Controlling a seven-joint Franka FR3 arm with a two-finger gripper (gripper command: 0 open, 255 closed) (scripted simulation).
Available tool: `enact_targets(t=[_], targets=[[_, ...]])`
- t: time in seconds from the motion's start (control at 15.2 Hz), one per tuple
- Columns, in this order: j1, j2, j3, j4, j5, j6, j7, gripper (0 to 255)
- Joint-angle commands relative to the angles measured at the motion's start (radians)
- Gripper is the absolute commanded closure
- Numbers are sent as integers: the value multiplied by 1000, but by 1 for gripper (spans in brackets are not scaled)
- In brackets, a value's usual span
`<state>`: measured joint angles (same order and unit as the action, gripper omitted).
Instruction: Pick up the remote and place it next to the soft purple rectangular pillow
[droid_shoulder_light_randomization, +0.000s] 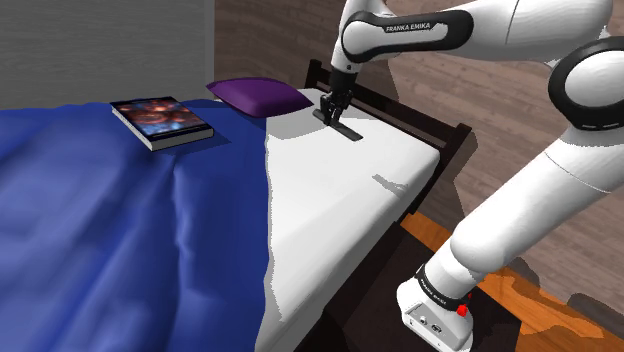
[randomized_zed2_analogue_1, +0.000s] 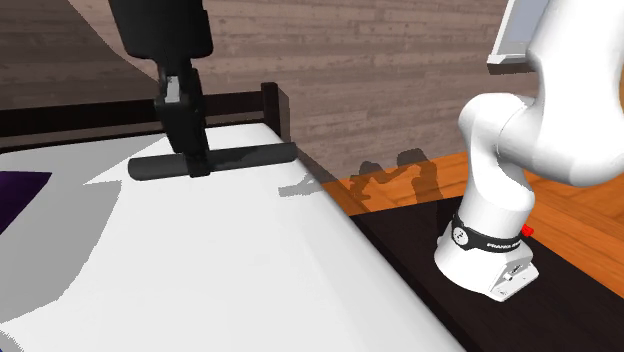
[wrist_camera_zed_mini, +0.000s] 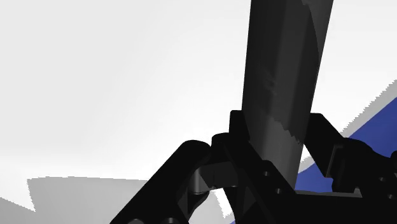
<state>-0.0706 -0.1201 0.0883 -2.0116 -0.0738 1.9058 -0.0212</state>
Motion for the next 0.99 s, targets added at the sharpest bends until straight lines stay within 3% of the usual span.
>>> enact_targets(t=[0.0,0.46,0.73,0.92], targets=[[-7,81,-6,93,-8,-11,-11,255],[-16,373,-17,469,-27,-95,-36,255],[-15,583,-24,779,-36,-194,-55,255],[-16,578,-25,731,-36,-151,-51,255]])
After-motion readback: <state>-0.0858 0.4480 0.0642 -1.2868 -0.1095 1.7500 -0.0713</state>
